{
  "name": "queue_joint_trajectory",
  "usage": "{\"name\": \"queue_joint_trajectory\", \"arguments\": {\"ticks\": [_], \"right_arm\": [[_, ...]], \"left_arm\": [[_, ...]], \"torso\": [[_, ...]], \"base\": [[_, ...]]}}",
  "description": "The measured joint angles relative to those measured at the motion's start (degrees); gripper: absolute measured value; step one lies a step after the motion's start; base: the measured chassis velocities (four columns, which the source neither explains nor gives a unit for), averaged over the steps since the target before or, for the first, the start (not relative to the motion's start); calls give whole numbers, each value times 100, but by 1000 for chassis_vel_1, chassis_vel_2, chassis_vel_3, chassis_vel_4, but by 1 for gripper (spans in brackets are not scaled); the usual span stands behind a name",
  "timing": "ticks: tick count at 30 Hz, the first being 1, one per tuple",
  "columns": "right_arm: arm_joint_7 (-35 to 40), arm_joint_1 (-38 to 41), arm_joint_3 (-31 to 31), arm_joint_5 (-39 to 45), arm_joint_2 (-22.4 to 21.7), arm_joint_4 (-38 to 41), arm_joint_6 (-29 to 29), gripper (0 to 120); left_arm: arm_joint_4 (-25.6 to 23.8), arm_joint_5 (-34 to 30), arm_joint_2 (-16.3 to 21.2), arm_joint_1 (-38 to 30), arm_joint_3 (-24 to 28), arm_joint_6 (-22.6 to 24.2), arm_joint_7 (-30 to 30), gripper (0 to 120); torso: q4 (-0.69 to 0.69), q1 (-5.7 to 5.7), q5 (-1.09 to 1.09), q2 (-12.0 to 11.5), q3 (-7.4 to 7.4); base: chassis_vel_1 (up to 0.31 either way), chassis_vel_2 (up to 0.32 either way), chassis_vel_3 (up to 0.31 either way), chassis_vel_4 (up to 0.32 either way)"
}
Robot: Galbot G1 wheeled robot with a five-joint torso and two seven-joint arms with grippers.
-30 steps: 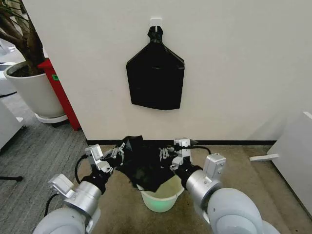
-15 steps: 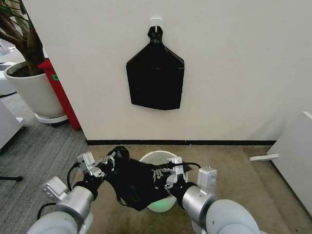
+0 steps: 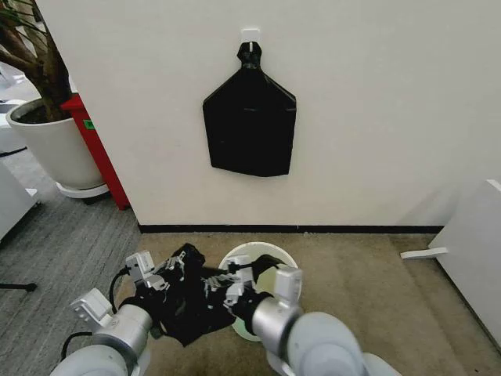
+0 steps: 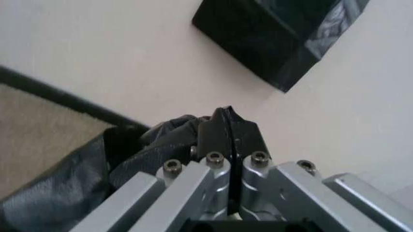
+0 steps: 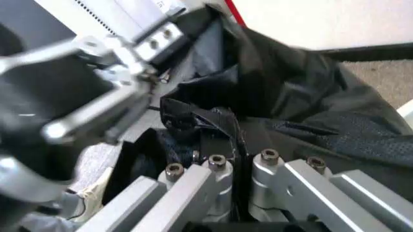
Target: Place the garbage bag over the trash bin.
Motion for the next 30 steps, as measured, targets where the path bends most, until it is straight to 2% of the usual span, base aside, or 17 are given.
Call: {"name": "queue_joint_trajectory", "arguments": {"ticks": [13, 30], "right_arm": [[-232, -219, 599, -139, -365, -357, 141, 0], [-410, -153, 690, -542, -234, -1253, 398, 0]], "left_arm": [[0, 313, 4, -67, 180, -186, 80, 0], [0, 976, -160, 64, 262, -438, 85, 0]], "torso": [[-1, 0, 1, 0, 0], [1, 0, 1, 0, 0]], "base": [[0, 0, 0, 0], [0, 0, 0, 0]]}}
